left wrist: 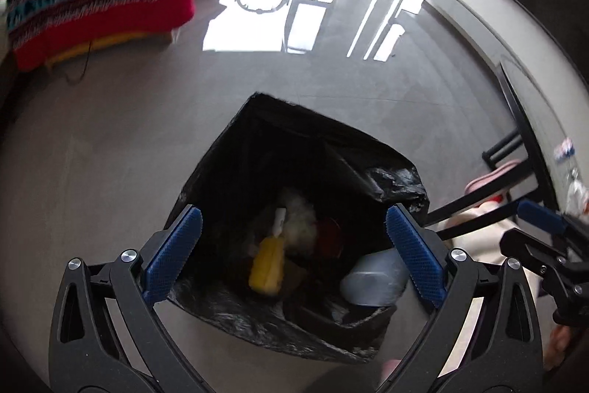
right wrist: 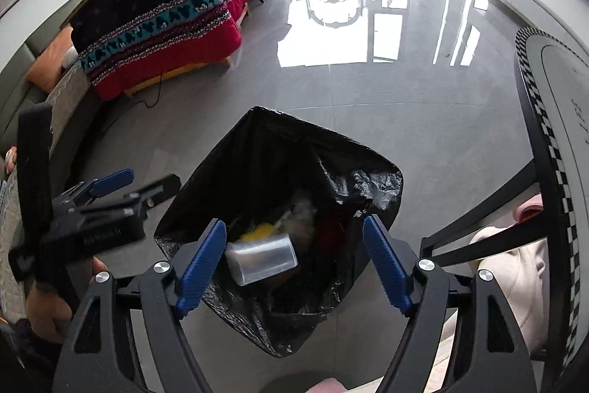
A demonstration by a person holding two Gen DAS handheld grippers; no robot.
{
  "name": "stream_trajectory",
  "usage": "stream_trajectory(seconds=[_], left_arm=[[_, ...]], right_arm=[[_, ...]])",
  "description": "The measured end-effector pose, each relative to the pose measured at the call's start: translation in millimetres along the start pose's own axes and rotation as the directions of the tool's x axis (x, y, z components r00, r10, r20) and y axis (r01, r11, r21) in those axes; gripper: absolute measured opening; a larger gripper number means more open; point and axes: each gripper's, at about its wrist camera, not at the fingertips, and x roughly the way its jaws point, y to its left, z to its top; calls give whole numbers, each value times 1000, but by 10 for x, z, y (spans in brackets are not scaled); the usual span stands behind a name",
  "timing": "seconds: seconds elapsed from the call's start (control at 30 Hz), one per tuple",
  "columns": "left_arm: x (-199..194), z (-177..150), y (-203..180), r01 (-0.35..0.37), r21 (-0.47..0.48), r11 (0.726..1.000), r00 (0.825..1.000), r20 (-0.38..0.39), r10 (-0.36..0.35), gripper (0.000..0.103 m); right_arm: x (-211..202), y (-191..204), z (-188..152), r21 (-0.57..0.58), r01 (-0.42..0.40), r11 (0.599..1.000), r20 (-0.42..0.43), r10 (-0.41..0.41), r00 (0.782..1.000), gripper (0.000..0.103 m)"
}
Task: Collect trash
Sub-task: 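Carry the sponge and measuring cup over the trash bag and open both grippers, then move both open grippers back to the table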
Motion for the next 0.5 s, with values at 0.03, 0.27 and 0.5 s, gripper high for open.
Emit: stream_trajectory(seconds=[0.03, 0.27, 0.5], left_arm=[[5, -4, 26, 11, -22, 1000, 1000, -6, -11, 97], [35, 12, -68, 29, -17, 999, 999, -32, -30, 97], [66, 31, -249, 52, 36, 998, 998, -47, -50, 97]], right_arm=[[-10, -35, 4, 10, -8, 1000, -1, 8, 1000, 78], [-29, -142, -3, 49, -24, 998, -4, 25, 1000, 78], [-74, -253, -22, 74, -29, 997, 7, 29, 1000, 78]])
